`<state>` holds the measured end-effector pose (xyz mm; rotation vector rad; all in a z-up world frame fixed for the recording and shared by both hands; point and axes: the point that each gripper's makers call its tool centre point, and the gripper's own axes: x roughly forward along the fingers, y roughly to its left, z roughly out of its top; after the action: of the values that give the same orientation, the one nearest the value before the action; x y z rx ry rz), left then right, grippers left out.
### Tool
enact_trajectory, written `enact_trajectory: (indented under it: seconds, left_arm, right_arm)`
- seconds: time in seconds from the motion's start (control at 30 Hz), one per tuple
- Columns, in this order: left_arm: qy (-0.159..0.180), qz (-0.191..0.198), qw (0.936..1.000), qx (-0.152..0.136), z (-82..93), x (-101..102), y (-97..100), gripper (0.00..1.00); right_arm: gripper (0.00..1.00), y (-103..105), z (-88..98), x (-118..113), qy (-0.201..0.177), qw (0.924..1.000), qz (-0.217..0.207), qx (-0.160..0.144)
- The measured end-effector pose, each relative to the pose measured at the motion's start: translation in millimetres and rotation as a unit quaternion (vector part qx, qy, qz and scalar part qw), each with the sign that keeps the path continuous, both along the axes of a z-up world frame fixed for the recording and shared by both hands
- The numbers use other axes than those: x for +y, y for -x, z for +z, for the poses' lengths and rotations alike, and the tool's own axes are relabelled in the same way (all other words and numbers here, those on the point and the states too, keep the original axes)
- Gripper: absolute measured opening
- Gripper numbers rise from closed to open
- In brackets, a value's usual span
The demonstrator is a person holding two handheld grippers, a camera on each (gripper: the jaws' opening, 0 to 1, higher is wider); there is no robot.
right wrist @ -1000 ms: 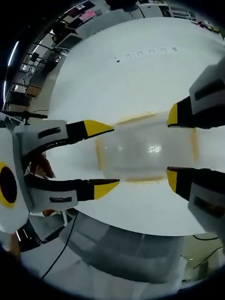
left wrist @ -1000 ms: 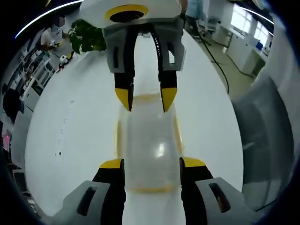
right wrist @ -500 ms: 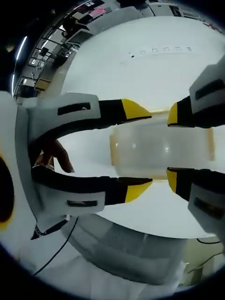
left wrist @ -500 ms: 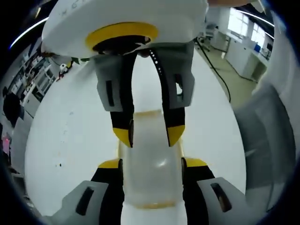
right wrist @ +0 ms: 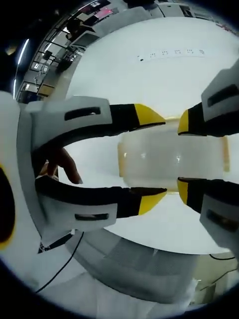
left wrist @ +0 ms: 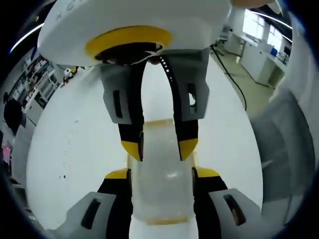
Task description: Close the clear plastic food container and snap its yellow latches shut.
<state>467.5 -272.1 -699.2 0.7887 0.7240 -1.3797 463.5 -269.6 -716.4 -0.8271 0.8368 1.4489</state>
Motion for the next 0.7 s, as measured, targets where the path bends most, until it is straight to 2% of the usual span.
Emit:
enact_trajectory:
  seconds: [0.7]
  left_arm:
    - [0.005,0.006,1.0,0.004,-3.9,0,5.1,0.47]
  right_arm:
    - [0.33,-9,-7.0,3,0.0,1.0,-0.005,0.001]
